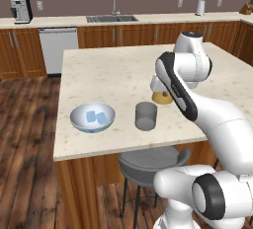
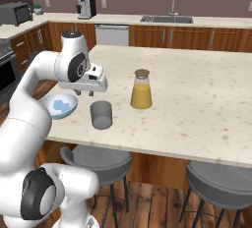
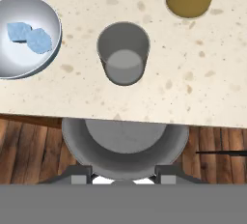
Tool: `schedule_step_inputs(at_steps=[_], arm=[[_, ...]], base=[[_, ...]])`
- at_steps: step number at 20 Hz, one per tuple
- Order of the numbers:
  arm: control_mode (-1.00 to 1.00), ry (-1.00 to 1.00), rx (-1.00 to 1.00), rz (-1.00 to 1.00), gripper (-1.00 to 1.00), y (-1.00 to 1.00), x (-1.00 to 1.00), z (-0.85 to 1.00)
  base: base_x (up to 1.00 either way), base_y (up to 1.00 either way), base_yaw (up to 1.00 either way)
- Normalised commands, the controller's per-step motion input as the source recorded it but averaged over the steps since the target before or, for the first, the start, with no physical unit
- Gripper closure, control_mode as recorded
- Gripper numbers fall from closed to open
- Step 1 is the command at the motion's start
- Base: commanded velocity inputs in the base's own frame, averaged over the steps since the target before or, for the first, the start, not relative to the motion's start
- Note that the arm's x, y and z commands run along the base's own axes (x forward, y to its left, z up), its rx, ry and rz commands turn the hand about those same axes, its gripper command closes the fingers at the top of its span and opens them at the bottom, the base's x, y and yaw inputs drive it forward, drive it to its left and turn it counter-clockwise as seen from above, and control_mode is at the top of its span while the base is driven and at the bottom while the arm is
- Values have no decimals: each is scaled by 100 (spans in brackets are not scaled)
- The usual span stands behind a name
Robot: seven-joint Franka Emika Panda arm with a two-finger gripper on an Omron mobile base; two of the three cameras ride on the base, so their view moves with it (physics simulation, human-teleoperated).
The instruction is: There are two ice cubes in the ice bowl. Place both ice cubes in the glass cup.
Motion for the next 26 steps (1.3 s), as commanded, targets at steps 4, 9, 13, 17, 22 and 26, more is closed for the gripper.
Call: schedule_step_inputs(at_steps=[4,9,13,17,22,26], arm=[[-100,-3,0,0,-100,1,-1,-2],[-100,-7,-1,2,-100,26,-17,0],[-100,-2,0,1,-100,39,-5,0],[-100,0,4,0,-100,41,0,0],[-100,0,10,0,-100,43,1,0],[-100,1,25,0,-100,9,4,-2]], base=[[0,0,0],[0,0,0],[0,0,0],[0,0,0],[0,0,0],[0,0,0]])
